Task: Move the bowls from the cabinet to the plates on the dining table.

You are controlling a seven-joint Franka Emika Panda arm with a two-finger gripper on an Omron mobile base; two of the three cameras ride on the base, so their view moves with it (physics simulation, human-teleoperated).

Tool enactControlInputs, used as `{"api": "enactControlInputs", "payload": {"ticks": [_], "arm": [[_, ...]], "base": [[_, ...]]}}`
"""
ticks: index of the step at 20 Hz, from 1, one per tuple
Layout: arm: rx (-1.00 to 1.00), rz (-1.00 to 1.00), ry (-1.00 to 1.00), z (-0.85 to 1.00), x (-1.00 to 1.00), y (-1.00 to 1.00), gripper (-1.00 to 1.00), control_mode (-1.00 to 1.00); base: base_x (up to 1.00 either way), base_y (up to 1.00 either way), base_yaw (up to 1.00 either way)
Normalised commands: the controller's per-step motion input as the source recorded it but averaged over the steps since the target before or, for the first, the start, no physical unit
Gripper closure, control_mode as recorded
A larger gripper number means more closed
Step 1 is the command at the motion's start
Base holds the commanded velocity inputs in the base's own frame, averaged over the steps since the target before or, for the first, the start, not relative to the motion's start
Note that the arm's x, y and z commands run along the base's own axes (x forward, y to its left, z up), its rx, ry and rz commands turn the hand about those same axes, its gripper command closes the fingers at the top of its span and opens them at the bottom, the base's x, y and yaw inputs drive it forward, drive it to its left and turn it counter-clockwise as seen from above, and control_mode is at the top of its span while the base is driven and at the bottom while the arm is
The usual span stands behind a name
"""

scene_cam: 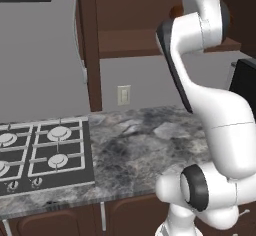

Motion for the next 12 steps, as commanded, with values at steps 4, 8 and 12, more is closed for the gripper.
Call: {"api": "enactControlInputs", "payload": {"ticks": [4, 8, 12], "arm": [[0.0, 0.1, 0.03, -0.14, -0.48, 0.0, 1.0, -1.0], [0.0, 0.12, 0.01, -0.09, -0.44, 0.0, 1.0, -1.0], [0.0, 0.13, 0.0, -0.1, -0.44, 0.0, 1.0, -1.0]], "base": [[0.0, 0.0, 0.0], [0.0, 0.0, 0.0], [0.0, 0.0, 0.0]]}}
